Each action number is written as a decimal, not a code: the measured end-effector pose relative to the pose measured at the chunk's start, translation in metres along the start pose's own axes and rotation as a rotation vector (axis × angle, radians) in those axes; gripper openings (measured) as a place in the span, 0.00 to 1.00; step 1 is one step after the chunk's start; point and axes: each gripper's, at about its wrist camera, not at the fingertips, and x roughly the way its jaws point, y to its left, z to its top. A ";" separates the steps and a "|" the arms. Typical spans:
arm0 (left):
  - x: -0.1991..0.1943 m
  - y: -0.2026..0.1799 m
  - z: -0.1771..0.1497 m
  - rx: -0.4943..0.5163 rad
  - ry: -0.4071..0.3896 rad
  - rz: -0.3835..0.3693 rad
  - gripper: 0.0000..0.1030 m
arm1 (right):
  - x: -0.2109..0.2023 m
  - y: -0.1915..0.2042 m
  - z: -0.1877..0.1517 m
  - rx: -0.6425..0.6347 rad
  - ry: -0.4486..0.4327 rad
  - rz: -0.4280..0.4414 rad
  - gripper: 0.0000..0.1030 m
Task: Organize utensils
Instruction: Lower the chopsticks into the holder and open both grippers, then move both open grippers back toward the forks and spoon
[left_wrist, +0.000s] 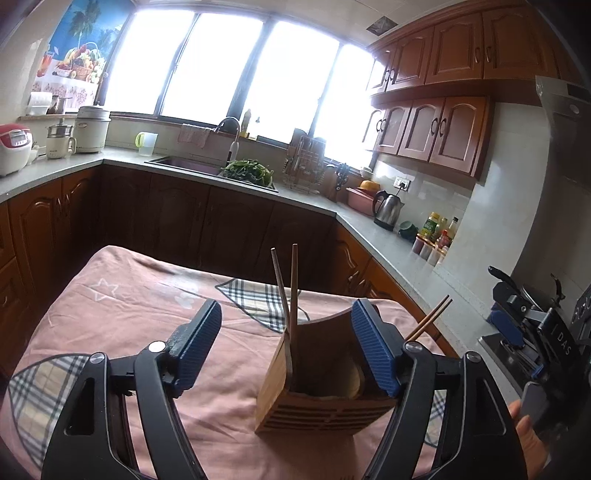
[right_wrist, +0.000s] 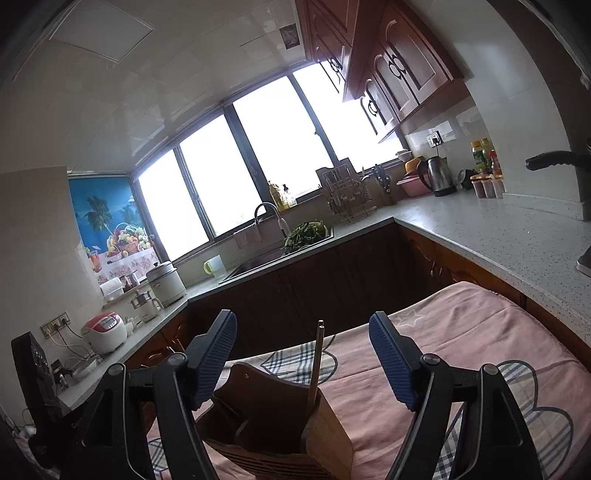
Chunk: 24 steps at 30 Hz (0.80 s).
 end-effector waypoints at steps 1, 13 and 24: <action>-0.005 0.003 -0.002 -0.006 0.008 0.005 0.83 | -0.005 0.000 -0.001 0.001 0.003 0.004 0.83; -0.068 0.030 -0.046 -0.076 0.096 0.035 0.85 | -0.065 0.011 -0.030 -0.014 0.080 0.014 0.91; -0.114 0.057 -0.091 -0.149 0.154 0.055 0.85 | -0.113 0.011 -0.064 0.005 0.160 -0.011 0.91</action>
